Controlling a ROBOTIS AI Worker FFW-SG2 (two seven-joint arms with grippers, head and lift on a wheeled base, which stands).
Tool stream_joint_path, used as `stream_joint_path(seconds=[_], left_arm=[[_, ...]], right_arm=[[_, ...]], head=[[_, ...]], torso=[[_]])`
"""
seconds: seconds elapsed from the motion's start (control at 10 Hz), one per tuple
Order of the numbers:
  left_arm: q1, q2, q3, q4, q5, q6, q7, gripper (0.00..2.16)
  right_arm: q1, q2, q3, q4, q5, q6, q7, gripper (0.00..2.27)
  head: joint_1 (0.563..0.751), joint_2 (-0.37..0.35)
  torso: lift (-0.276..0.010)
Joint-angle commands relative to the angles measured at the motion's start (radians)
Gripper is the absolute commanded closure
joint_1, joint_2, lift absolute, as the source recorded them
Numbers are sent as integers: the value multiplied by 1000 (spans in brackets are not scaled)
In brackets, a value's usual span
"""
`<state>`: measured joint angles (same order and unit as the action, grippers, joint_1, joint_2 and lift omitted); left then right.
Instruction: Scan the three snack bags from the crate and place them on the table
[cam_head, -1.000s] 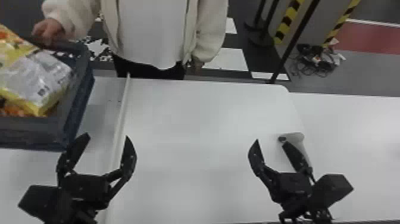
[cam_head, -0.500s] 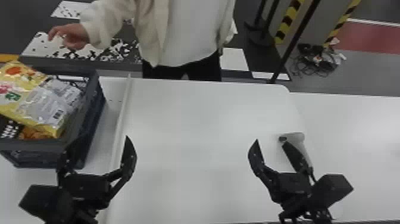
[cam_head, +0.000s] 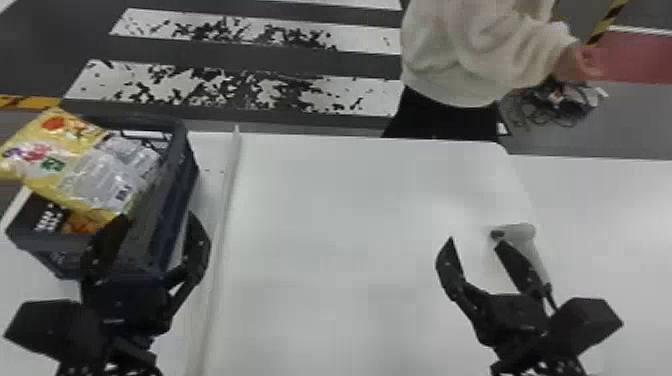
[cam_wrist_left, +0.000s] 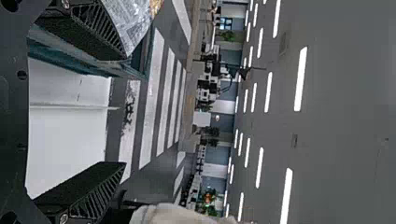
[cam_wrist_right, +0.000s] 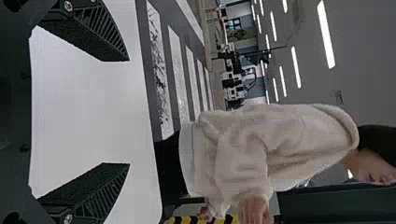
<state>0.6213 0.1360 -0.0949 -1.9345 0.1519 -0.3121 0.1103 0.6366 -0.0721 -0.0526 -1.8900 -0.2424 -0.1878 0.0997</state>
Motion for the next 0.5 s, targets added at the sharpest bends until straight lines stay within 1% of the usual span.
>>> stream_joint_path(seconds=[0.0, 0.2, 0.3, 0.4], left_arm=[[1, -3, 66, -27, 41, 14, -8, 73], [-15, -6, 156, -66, 92, 87, -15, 83], [-29, -10, 199, -75, 113, 124, -20, 87], [-49, -19, 236, -80, 143, 173, -24, 87]], right_arm=[[0, 0, 4, 2, 0, 0, 0, 76], [0, 0, 5, 2, 0, 0, 0, 76], [0, -2, 7, 2, 0, 3, 0, 76], [0, -5, 8, 2, 0, 3, 0, 76]], head=[[695, -56], [695, 15], [695, 32], [695, 67]], torso=[[-62], [-62], [-62], [-62]])
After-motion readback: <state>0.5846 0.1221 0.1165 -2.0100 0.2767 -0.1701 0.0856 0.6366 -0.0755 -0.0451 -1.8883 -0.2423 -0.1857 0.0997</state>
